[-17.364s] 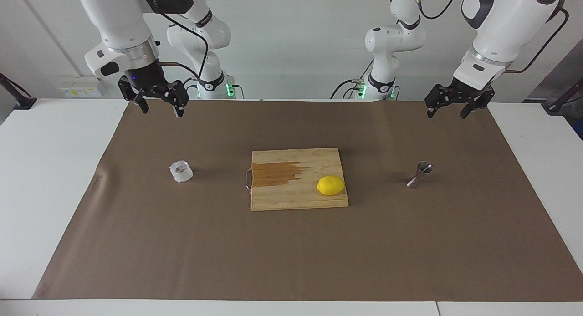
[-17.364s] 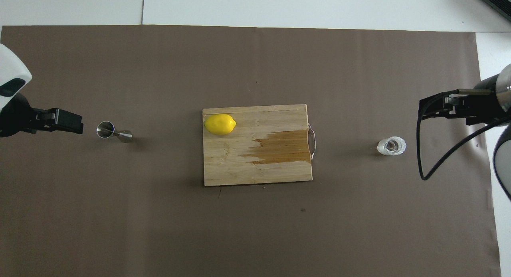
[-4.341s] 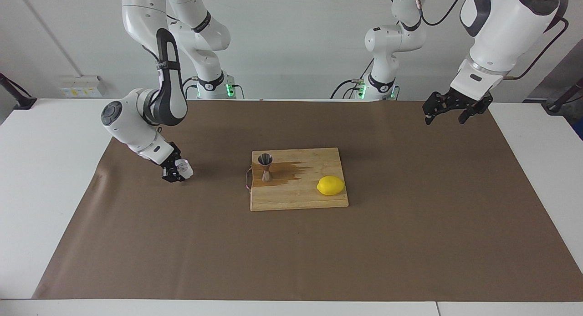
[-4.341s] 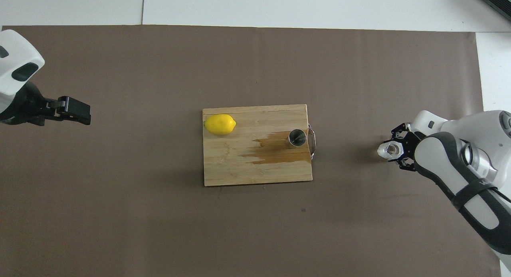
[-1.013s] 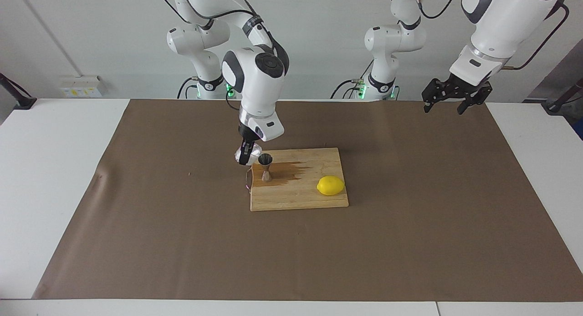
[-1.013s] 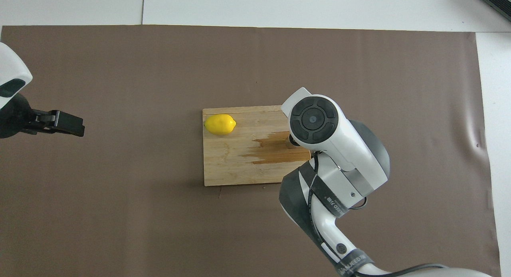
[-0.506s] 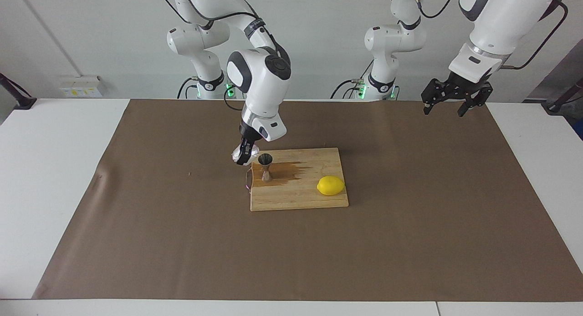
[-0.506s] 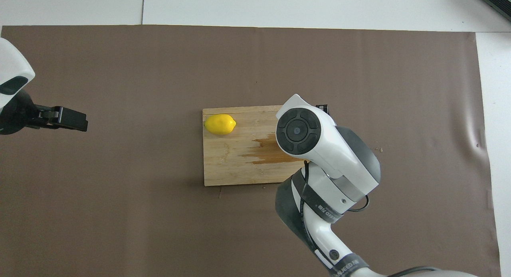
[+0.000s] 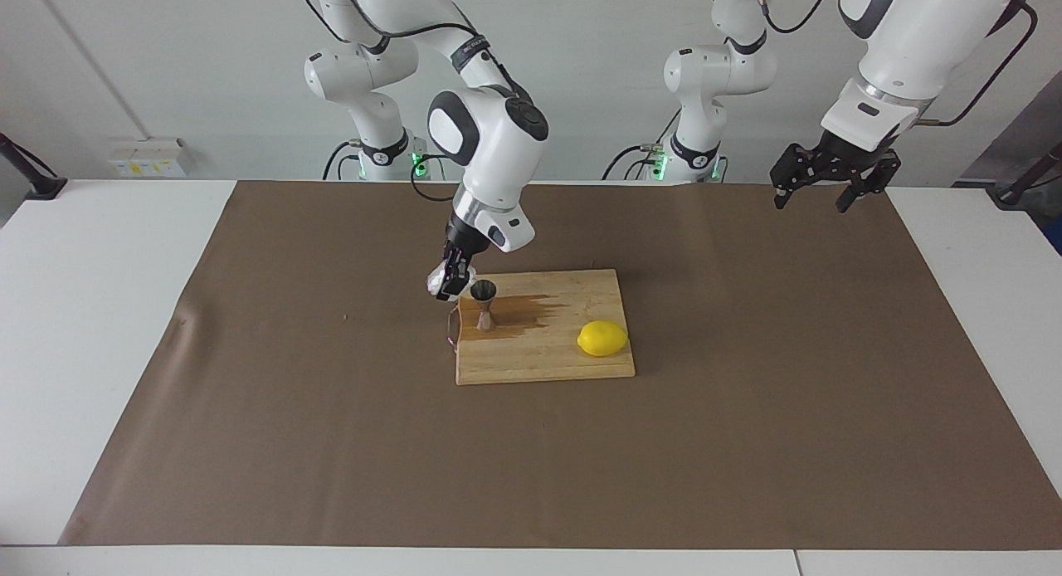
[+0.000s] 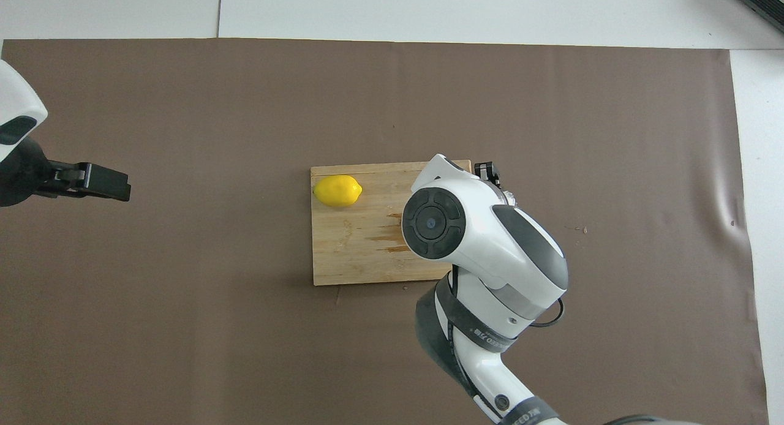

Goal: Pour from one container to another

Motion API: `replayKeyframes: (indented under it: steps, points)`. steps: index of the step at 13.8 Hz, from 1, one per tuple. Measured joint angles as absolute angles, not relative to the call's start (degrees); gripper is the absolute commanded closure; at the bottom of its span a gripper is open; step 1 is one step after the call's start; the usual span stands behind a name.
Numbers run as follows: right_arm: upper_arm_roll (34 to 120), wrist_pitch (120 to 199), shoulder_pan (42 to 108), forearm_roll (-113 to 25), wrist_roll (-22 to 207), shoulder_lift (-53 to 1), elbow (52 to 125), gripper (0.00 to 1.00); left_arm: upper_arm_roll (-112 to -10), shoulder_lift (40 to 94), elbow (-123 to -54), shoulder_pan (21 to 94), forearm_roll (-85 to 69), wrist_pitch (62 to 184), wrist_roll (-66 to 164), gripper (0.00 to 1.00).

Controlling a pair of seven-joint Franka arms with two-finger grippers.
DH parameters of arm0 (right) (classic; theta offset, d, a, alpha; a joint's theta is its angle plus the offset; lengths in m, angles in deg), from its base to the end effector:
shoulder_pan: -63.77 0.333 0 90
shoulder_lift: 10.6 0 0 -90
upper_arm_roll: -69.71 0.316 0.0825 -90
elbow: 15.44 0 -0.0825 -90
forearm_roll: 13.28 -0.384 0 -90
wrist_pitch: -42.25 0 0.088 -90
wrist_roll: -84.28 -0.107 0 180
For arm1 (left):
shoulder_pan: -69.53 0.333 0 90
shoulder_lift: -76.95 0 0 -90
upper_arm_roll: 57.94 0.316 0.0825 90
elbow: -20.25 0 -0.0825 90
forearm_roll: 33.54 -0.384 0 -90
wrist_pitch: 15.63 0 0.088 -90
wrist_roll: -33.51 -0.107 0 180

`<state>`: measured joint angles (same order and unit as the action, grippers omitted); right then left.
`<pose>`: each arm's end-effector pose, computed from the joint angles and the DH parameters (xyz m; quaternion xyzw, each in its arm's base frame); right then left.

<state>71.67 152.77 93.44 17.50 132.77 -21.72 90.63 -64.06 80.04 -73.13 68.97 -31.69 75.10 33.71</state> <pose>0.5305 0.2839 0.4171 0.6683 0.7020 -0.0903 0.2288 0.5344 -0.0677 0.6271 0.9983 -0.0563 0.0029 0.0135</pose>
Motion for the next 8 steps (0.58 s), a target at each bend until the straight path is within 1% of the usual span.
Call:
replayKeyframes:
  steps: [8]
  points:
    - [71.7, 153.6, 95.0, 21.9, 130.5, -20.6, 93.1, 1.00, -64.1, 80.1, -73.1, 69.0, -31.7, 75.1, 33.7, 0.00]
